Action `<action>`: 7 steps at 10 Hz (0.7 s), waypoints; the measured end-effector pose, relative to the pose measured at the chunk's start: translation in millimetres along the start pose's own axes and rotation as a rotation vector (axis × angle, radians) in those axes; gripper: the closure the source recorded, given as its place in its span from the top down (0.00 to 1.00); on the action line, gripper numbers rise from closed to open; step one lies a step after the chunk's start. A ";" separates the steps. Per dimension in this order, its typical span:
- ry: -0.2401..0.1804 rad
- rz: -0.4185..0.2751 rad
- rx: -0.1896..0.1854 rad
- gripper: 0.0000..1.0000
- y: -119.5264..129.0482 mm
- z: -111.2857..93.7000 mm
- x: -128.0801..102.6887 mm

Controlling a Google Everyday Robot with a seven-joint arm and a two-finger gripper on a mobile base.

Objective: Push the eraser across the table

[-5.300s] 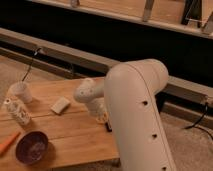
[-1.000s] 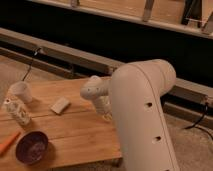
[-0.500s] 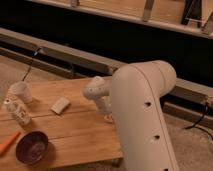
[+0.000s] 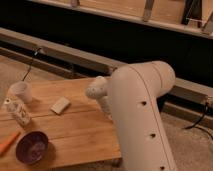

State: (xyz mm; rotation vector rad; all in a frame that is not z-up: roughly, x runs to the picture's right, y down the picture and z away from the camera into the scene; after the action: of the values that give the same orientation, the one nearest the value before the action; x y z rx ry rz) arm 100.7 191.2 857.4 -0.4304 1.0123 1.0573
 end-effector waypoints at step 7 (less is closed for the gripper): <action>0.235 0.353 0.063 0.05 -146.1 65.1 143.1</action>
State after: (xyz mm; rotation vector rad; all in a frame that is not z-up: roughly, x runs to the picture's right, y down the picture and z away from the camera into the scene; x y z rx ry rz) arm 276.3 243.6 745.7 -0.3361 1.3621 1.3055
